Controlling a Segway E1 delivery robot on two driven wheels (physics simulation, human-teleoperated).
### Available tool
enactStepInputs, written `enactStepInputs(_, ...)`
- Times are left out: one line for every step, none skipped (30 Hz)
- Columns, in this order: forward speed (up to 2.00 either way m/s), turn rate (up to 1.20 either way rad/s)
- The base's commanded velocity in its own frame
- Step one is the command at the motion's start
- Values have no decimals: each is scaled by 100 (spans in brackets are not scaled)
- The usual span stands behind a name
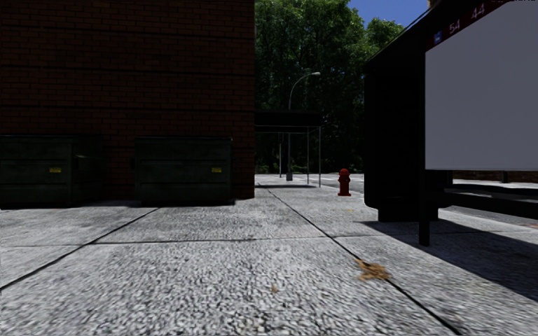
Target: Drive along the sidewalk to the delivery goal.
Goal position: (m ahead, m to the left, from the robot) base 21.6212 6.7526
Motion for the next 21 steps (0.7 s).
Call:
enactStepInputs(200,0)
enactStepInputs(200,0)
enactStepInputs(200,0)
enactStepInputs(200,0)
enactStepInputs(200,0)
enactStepInputs(200,0)
enactStepInputs(200,0)
enactStepInputs(200,0)
enactStepInputs(200,0)
enactStepInputs(200,0)
enactStepInputs(200,0)
enactStepInputs(200,0)
enactStepInputs(200,0)
enactStepInputs(200,-41)
enactStepInputs(200,-41)
enactStepInputs(200,-65)
enactStepInputs(200,-102)
enactStepInputs(200,-104)
enactStepInputs(200,-94)
enactStepInputs(200,-12)
enactStepInputs(200,-2)
